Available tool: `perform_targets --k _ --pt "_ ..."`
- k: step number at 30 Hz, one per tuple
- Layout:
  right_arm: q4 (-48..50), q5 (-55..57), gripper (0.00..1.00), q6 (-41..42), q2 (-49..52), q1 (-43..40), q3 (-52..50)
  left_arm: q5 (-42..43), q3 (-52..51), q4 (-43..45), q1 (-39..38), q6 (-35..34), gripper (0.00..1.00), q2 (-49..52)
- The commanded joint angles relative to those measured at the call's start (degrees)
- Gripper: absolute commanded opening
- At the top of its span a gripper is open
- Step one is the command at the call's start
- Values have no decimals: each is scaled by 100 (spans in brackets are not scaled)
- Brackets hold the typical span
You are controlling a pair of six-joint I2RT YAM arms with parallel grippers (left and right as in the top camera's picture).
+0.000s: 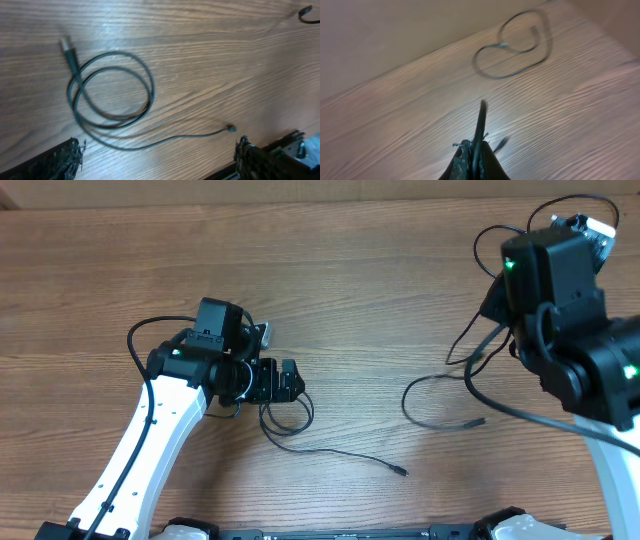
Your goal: Untangle cables
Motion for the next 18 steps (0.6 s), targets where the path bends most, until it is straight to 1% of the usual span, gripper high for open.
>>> perform_targets --k 1,7,9,10,12,14,17,18 --pt "103 892 4 11 238 -337 68 -352 118 -127 15 -2 100 -103" --pt "267 540 4 9 546 -1298 70 -511 118 -227 15 7 100 -103" --pt "356 339 6 9 640 -1672 70 -511 118 -223 15 4 100 -103" --pt "459 114 8 9 745 -2107 70 -511 118 -223 15 7 100 -103" --pt "518 -15 9 9 866 -2498 70 -511 118 -227 15 7 100 -103" --pt "546 -33 9 11 1034 -2894 70 -509 118 -229 15 7 99 -103" --pt "610 -101 4 13 1305 -3399 70 -529 118 -229 15 7 99 -103" --pt "629 -129 4 15 1392 -3543 70 -568 118 -227 15 7 100 -103"
